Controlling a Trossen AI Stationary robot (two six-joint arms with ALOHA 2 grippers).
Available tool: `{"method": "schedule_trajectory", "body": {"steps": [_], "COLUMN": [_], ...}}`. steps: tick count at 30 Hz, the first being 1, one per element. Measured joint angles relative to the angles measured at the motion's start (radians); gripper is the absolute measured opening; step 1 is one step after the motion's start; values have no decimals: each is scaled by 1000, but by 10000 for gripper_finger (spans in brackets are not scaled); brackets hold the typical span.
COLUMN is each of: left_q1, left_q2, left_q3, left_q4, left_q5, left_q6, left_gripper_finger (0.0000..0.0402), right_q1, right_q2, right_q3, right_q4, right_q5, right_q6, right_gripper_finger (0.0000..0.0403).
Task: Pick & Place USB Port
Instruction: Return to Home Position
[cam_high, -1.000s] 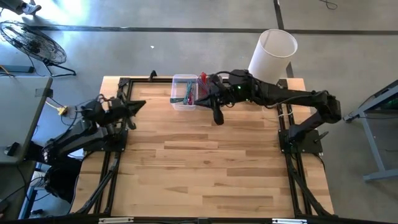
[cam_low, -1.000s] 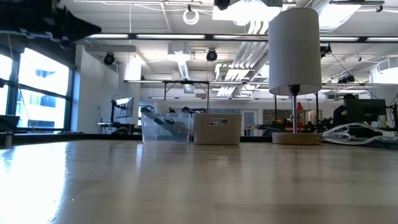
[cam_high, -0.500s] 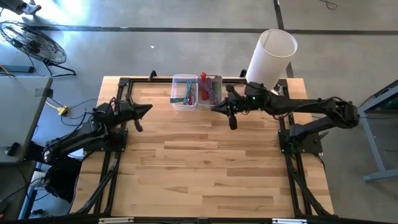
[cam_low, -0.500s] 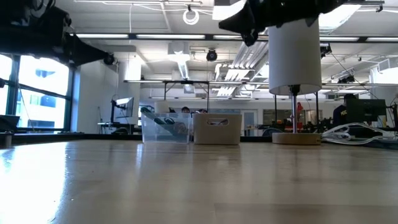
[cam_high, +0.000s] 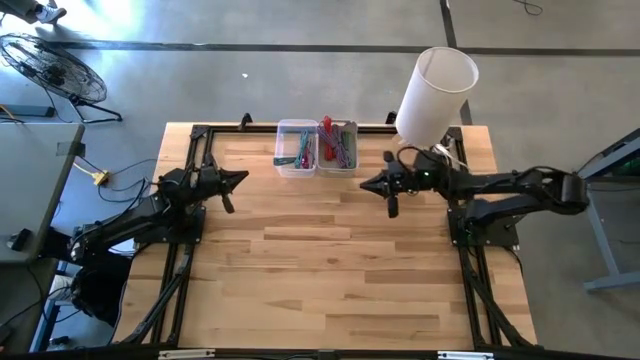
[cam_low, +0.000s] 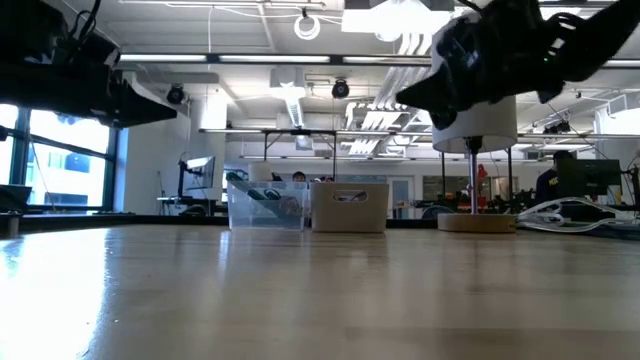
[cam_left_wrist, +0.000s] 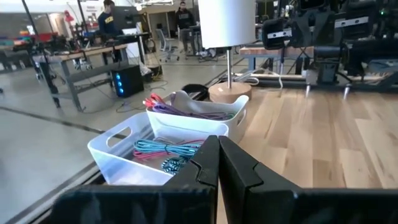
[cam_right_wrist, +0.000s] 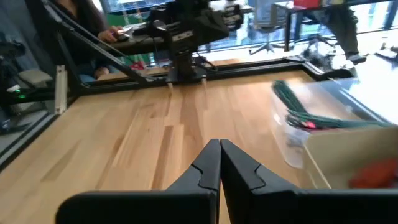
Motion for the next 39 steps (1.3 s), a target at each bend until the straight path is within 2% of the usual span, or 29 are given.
{"method": "schedule_trajectory", "body": {"steps": [11,17,24,33,39], "left_q1": [0,0,0,0,0], "left_q2": [0,2,7,47,116], "left_q3": [0,0,0,0,0], "left_q4": [-4,-15,-19,-22,-22], "left_q5": [14,14,15,13,9], "left_q6": [66,69,68,87,87], "left_gripper_finger": [0,0,0,0,0], "right_q1": [-40,-42,-42,-36,18], "right_q2": [-359,-522,-600,-654,-699], "right_q3": [-261,-364,-416,-417,-417], "right_q4": [-34,-77,-94,-230,-249], "right_q5": [25,76,95,120,238], "right_q6": [69,79,55,18,-43], "right_gripper_finger": [0,0,0,0,0]}}
